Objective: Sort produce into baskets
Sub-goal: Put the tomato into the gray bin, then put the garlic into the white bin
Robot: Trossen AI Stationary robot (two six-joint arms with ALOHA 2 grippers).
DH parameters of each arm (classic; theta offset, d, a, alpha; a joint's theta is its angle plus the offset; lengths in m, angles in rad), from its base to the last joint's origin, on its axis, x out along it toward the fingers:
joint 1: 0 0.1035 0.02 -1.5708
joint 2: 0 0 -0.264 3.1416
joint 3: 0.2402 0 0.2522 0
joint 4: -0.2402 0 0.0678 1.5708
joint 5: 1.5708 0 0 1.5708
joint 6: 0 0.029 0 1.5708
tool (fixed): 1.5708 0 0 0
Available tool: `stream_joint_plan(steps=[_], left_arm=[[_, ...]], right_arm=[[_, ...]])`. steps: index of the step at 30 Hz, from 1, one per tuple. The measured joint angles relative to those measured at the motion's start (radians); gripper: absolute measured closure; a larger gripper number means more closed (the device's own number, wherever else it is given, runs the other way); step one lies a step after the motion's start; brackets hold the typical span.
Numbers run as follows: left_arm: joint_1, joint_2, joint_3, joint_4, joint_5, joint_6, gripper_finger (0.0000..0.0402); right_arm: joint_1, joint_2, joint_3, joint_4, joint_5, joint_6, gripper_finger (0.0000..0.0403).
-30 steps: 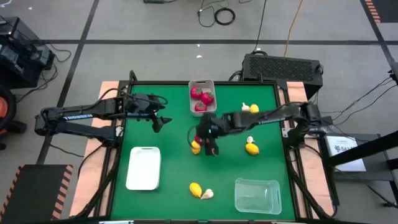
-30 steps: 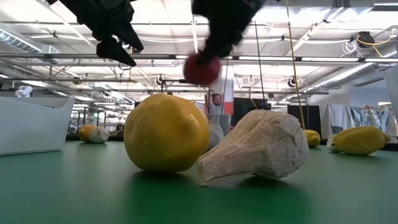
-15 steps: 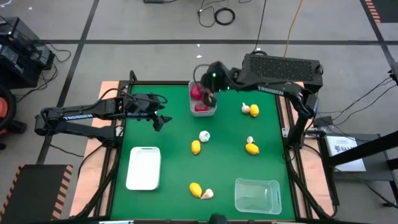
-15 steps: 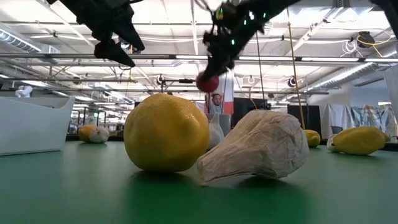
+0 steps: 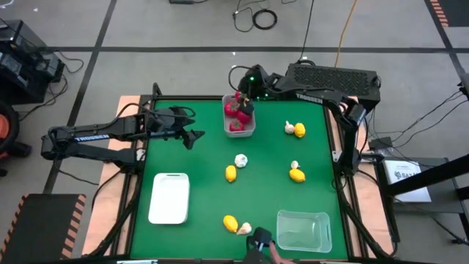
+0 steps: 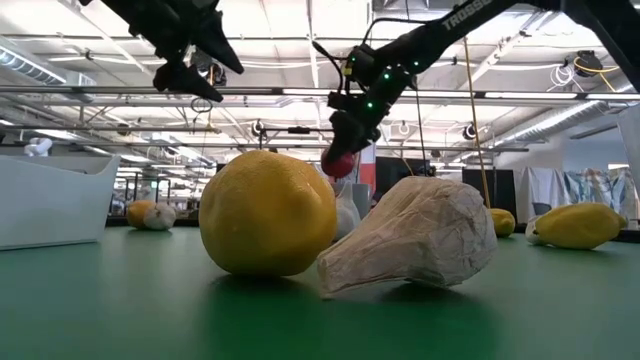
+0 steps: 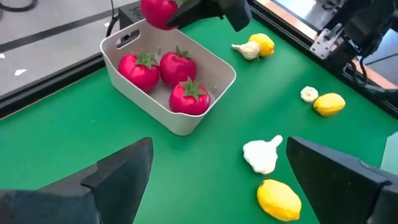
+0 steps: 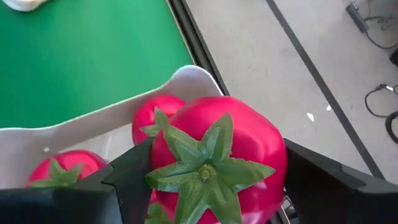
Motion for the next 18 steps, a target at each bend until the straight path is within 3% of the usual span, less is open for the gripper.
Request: stream_joint_plan(steps=[4, 18], left_arm=[[0.0, 0.001, 0.0, 0.006, -0.013, -0.01, 0.0027], [0.0, 0.0, 0.0, 0.06, -0.03, -0.027, 0.0027]], right_arm=[[-0.012, -0.002, 0.0, 0.006, -0.056, 0.003, 0.0103], [-0.029, -0.002, 0.0, -0.004, -0.04, -0.016, 0.0035]])
